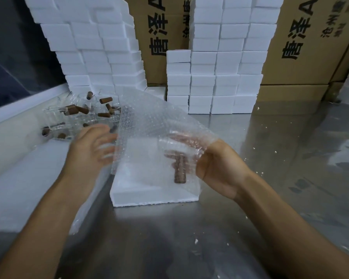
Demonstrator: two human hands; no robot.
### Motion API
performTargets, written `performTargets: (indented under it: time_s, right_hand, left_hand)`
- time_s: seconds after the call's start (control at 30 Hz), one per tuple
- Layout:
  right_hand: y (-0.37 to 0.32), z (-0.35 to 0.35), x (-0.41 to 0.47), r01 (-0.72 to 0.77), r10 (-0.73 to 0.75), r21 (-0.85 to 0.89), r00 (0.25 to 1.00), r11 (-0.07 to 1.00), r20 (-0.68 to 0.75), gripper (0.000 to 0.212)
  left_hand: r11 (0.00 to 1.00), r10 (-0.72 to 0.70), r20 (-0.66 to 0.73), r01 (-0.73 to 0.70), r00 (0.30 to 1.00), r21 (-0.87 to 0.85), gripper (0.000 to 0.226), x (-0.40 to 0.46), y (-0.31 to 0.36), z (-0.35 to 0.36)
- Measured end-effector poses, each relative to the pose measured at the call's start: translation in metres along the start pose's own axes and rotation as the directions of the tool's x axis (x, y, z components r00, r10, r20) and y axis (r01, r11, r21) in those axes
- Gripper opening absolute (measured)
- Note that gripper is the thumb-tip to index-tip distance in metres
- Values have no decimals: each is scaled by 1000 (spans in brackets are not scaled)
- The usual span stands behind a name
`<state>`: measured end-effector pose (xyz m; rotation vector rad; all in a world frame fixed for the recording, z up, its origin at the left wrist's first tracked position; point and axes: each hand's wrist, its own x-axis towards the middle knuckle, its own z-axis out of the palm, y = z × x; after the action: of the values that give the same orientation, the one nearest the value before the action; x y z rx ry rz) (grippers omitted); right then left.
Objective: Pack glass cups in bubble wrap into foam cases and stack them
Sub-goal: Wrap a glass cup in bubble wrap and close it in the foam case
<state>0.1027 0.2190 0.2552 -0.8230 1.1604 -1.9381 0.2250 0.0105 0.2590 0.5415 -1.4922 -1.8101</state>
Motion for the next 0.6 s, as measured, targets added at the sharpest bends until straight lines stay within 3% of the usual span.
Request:
performTargets:
  time_s: [0.07,0.17,0.3,0.6]
  right_hand:
    - [0,0,0,-13,13,9,999,1000,29,41]
    - [-1,0,-1,-72,62,78,990,994,123,48]
    - [0,2,-4,-135,90,174,966,976,243,33]
    - [-2,18,-8,-247,75,409,917,879,392,25]
  left_hand:
    - [995,-95,198,97,976,0,33,0,0,-3]
    - [999,-31,324,34,946,-1,25,-3,0,-5]
    - [999,16,367,5,930,-54,20,-7,2,-6]
    - [992,-23,440,76,898,-102,17,-21,12,2]
